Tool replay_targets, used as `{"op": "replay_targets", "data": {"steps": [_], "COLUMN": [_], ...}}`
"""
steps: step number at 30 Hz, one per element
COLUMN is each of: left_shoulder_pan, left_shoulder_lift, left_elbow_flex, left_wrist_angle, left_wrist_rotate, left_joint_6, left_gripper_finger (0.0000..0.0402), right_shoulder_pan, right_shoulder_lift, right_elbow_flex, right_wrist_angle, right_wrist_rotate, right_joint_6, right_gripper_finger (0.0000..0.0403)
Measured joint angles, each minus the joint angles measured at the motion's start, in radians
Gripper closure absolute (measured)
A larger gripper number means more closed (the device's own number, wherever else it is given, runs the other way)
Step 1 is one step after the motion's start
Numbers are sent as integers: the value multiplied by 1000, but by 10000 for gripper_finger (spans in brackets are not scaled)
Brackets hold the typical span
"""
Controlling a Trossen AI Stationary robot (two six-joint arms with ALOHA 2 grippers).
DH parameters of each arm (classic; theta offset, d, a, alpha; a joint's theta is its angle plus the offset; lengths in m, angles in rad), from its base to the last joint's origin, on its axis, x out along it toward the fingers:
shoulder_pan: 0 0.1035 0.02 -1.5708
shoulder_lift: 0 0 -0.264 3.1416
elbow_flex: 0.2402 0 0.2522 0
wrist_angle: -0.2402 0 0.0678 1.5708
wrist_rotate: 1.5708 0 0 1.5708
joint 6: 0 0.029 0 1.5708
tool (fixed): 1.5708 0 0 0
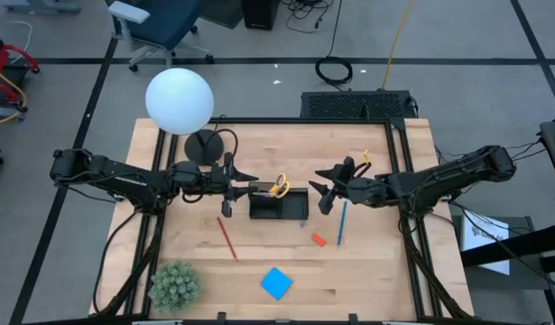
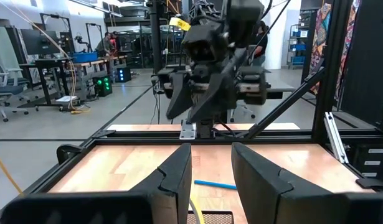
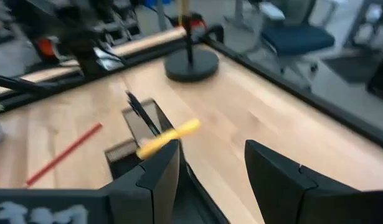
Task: Pick and place office supplies into organizer
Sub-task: Put the blue pencil into the desk organizer
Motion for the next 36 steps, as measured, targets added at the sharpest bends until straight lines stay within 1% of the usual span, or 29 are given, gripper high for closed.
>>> {"op": "replay_targets", "data": {"steps": [2, 5, 9, 13, 16, 19, 22, 25, 27, 29, 33, 36], "left_shoulder_pan": [0, 0, 0, 0, 0, 0, 0, 0, 0, 0, 0, 0], "left_shoulder_lift": [0, 0, 0, 0, 0, 0, 0, 0, 0, 0, 0, 0], "left_elbow_flex": [0, 0, 0, 0, 0, 0, 0, 0, 0, 0, 0, 0], "left_wrist_angle": [0, 0, 0, 0, 0, 1, 1, 0, -1, -1, -1, -2], "left_wrist_rotate": [0, 0, 0, 0, 0, 0, 0, 0, 0, 0, 0, 0], "left_joint_6": [0, -1, -2, -3, -3, -3, -2, -3, -2, -2, -2, -2], "left_gripper_finger": [289, 289, 289, 289, 289, 289, 289, 289, 289, 289, 289, 289], "right_shoulder_pan": [-17, -30, -54, -86, -105, -113, -114, -101, -90, -79, -60, -47], "right_shoulder_lift": [0, 28, 150, 286, 388, 493, 578, 632, 646, 651, 654, 654], "right_elbow_flex": [2, 67, 244, 436, 568, 679, 749, 774, 774, 777, 777, 778], "right_wrist_angle": [-60, -267, -651, -914, -1064, -1206, -1346, -1468, -1484, -1450, -1361, -1242], "right_wrist_rotate": [-1, -2, -35, -95, -109, -114, -143, -172, -224, -271, -373, -378], "right_joint_6": [65, 187, 373, 479, 541, 669, 791, 916, 1006, 1063, 1094, 1093], "right_gripper_finger": [232, 232, 232, 232, 232, 232, 232, 232, 232, 232, 232, 232]}}
